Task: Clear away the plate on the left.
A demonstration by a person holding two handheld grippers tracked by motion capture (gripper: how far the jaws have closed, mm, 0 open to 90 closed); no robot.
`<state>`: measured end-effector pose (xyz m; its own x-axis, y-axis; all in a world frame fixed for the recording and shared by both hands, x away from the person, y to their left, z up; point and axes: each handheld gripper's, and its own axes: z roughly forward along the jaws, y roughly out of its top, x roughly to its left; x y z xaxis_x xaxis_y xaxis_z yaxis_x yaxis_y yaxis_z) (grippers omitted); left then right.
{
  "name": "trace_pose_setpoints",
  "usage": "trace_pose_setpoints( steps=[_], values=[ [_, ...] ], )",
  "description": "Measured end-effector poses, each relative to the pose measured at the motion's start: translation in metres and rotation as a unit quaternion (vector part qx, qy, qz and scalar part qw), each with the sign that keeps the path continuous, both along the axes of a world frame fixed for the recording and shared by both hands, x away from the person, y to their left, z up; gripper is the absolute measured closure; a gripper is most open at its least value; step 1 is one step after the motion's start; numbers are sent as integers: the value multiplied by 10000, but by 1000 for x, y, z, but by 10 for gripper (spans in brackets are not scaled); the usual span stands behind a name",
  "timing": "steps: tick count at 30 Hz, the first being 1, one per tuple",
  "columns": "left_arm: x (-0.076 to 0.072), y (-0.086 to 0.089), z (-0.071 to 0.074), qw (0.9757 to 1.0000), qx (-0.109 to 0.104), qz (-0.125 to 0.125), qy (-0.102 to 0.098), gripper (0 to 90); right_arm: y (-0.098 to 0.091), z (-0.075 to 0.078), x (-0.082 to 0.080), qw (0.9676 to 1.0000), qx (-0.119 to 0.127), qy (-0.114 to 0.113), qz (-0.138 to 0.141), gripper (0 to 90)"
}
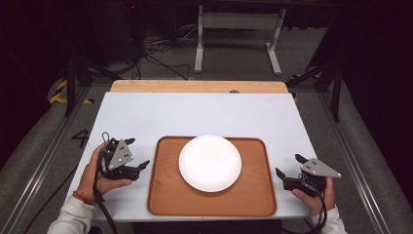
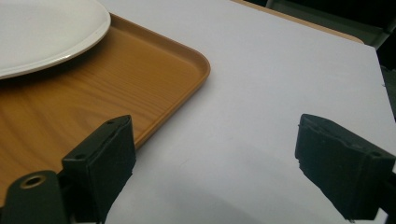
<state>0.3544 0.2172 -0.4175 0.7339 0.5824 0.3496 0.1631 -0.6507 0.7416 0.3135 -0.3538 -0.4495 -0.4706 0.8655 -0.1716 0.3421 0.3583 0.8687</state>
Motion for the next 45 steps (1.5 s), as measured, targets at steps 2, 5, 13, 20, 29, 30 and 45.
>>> trace_pose_setpoints(
  steps=[2,5,13,20,29,30,45],
  values=[
    [0,2,-1,10000,11,9,16,165,0,0,0,10000,-13,0,-1,129],
    [0,8,-4,10000,22,57,62,165,0,0,0,10000,-13,-10,8,129],
    [1,20,-11,9997,-34,144,180,162,0,0,0,10000,-6,-14,-4,129],
    [-1,31,-19,9988,-184,279,361,162,-2,0,1,10000,22,-16,-8,129],
    [-5,49,-35,9952,-538,410,704,167,-5,-1,1,10000,54,-5,-29,129],
    [-6,51,-36,9945,-617,423,735,162,-5,-1,1,10000,49,-16,-23,129],
    [-12,56,-43,9888,-920,817,850,50,-7,1,0,10000,76,-52,-15,129]
  ],
)
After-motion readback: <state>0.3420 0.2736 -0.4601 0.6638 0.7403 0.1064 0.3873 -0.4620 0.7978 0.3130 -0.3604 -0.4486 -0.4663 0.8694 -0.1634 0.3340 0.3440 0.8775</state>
